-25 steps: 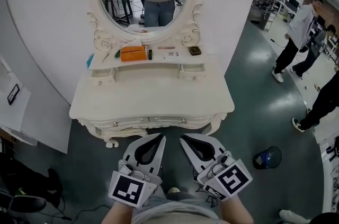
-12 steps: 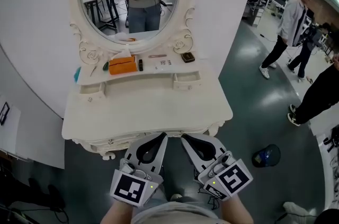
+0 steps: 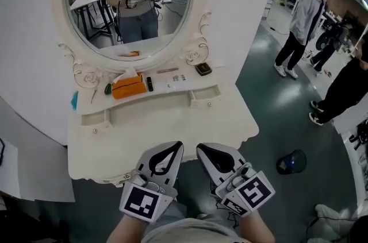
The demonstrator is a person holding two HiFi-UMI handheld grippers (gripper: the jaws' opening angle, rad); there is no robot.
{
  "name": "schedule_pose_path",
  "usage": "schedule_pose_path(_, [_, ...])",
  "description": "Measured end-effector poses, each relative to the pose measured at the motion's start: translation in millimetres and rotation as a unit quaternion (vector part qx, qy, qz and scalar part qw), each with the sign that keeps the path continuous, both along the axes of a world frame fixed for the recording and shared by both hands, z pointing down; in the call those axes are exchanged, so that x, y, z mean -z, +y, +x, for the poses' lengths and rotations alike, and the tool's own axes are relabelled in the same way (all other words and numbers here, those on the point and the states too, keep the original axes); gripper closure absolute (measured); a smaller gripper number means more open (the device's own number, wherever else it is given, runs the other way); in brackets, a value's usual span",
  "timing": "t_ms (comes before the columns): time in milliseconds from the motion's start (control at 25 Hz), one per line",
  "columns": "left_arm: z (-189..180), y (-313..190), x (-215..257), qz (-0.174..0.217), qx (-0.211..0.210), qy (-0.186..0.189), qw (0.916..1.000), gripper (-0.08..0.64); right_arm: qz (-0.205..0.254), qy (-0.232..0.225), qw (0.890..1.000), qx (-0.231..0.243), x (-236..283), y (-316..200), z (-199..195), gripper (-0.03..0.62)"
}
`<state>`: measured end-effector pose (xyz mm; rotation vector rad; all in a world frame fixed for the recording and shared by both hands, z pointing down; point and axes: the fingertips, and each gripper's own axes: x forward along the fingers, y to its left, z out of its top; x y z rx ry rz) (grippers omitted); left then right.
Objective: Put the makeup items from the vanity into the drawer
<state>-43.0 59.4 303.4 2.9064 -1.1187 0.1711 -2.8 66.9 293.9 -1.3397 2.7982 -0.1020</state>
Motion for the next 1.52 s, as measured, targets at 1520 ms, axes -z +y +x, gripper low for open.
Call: schedule_pose_path(1520, [-21.8, -121.6, -14.2, -0.013, -0.049, 0.020, 0.9985, 0.551, -0.025, -0.004, 0.998, -0.062, -17.9, -120.3, -11.9, 0.560])
